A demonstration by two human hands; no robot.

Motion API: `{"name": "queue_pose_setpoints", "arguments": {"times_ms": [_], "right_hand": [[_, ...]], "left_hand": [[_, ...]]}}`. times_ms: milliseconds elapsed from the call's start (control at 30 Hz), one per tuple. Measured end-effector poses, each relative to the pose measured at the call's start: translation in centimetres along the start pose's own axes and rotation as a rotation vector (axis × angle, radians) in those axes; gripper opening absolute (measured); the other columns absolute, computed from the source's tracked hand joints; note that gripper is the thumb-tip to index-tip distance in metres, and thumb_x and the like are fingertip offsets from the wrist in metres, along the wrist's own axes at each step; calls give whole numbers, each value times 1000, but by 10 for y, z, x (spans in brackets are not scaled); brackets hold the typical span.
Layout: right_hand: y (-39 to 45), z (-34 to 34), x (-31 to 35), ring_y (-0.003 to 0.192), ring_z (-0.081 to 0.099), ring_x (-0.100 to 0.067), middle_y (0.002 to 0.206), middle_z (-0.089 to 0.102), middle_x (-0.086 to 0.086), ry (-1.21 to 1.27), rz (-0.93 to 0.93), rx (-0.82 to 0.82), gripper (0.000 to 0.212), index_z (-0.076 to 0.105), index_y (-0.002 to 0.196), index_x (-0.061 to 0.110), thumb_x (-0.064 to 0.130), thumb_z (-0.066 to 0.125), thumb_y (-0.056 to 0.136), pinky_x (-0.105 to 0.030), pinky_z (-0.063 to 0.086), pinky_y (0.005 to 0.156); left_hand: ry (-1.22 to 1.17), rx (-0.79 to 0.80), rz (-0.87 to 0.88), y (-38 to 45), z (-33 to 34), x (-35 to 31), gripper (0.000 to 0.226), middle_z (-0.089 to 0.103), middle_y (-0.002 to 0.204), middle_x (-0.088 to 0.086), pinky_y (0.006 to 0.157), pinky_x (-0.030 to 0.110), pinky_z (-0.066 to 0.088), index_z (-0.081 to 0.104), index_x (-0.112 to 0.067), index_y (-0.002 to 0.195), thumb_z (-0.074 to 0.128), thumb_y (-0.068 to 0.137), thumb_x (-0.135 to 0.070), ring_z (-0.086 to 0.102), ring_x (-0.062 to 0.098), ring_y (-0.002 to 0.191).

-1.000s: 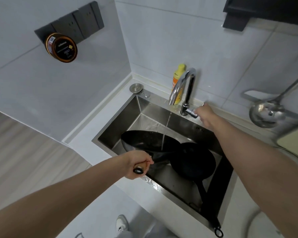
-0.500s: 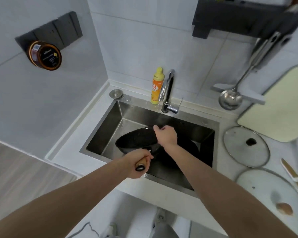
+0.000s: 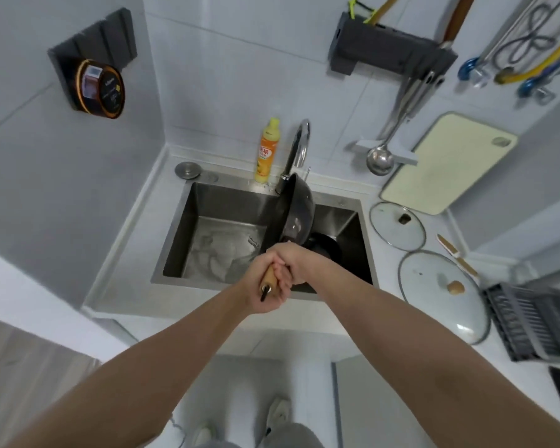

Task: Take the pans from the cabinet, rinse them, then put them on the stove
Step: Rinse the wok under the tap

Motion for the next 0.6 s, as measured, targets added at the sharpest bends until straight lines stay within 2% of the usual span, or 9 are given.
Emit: {"name": "queue_pose_setpoints", "arguments": {"times_ms": [100, 200, 333, 433, 533, 600], "right_hand": [[-15, 6, -2, 38, 30, -5, 45, 31, 5, -142, -50, -128, 27, 42, 73, 10, 20, 34, 97, -12, 21, 33], [-21, 1, -5, 21, 20, -6, 29, 20, 7, -177, -54, -197, 33, 37, 62, 12, 15, 32, 95, -15, 14, 33], [-20, -12, -21, 26, 28, -9, 38, 29, 3, -46, -71, -168, 36, 40, 59, 13, 19, 39, 95, -14, 24, 38], [-18, -22, -41, 34, 39, -11, 48, 39, -1, 146, -131, -69, 34, 46, 59, 12, 22, 50, 91, -17, 33, 35], [-24, -35, -67, 57, 53, -18, 65, 51, -7, 290, -223, 7, 25, 55, 62, 14, 28, 62, 82, -26, 42, 56], [-31, -51, -90, 67, 58, -20, 71, 55, -9, 416, -295, 71, 23, 59, 68, 14, 28, 63, 85, -31, 45, 67]], "left_hand": [[-61, 134, -57, -7, 2, 7, 37, 57, 44, -6, 40, 18, 51, 67, -4, 64, 40, 86, -18, 58, 5, 38], [-73, 169, -101, -6, 2, 11, 28, 56, 44, -7, 41, 18, 51, 66, -5, 66, 48, 83, -17, 58, 5, 39], [58, 42, -115, -8, 6, 17, 16, 52, 45, -9, 39, 17, 47, 56, -15, 61, 54, 77, -16, 53, 5, 38], [230, -88, -118, -14, 13, 24, 20, 49, 45, -9, 39, 14, 43, 52, -19, 57, 56, 76, -15, 51, 3, 39], [427, -204, -133, -18, 33, 41, 22, 52, 50, -6, 38, 16, 43, 55, -16, 60, 55, 82, -13, 53, 5, 40], [572, -285, -113, -18, 52, 60, 19, 52, 53, -2, 37, 15, 42, 54, -13, 66, 54, 85, -10, 54, 8, 40]]}}
Point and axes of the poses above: each hand's wrist, its own y-axis towards the middle knuckle, its own z-axis out of the palm, x = y × z, the point moved 2 cm from there along y, towards the middle knuckle
